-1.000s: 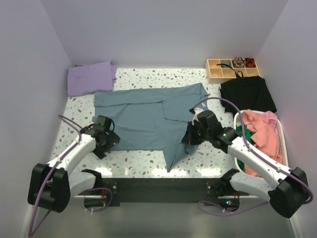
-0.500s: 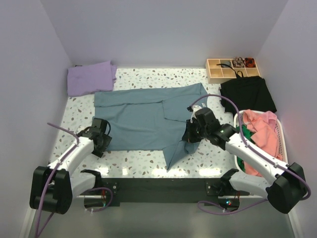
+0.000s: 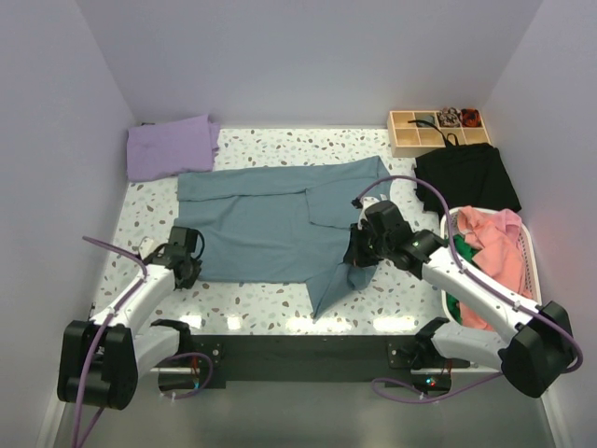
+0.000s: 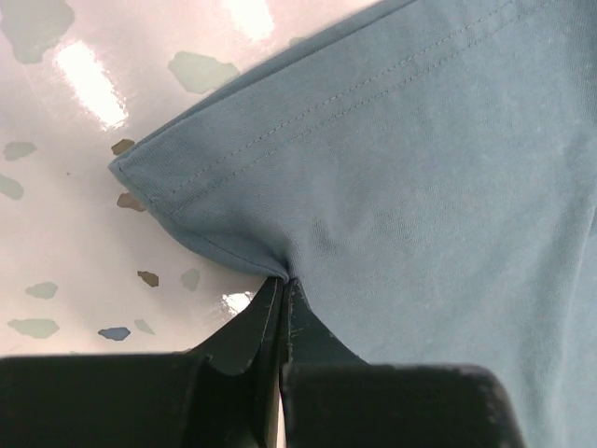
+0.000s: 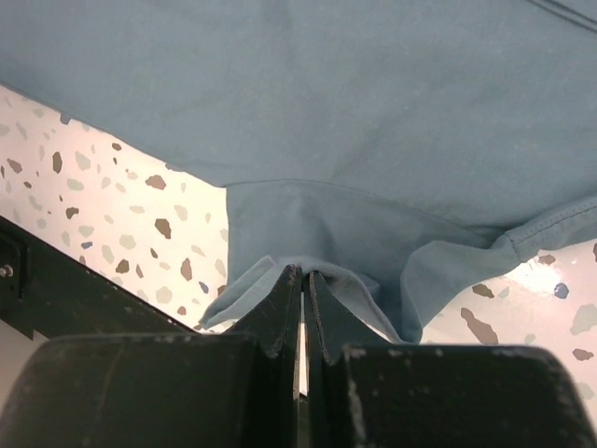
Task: Fold and stack the t-shirts
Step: Grap the side of the flattened tshirt closest away from the robot with both arms
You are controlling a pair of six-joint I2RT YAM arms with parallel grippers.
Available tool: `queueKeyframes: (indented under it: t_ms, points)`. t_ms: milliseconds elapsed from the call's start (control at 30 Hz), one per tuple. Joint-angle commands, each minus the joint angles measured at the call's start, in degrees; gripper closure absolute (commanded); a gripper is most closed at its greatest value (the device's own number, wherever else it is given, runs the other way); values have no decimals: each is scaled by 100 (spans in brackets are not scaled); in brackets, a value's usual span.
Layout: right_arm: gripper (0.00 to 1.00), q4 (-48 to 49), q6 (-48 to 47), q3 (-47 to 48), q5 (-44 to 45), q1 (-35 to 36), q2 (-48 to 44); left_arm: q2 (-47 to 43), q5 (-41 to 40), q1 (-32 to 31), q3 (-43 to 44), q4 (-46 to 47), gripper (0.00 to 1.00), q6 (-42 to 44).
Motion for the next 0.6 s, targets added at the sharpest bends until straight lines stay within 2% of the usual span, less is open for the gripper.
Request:
queueKeyframes:
  t_ms: [0, 367, 567]
  points:
    - [100, -159, 43, 302, 340, 5, -88, 29, -23, 79, -122, 152, 100, 571]
    - [100, -661, -9, 750, 1587, 14, -913, -164, 259, 79, 203, 293, 100, 1767]
    - [100, -915, -1, 988, 2115, 5, -1054, -164, 224, 79, 581, 126, 100, 2417]
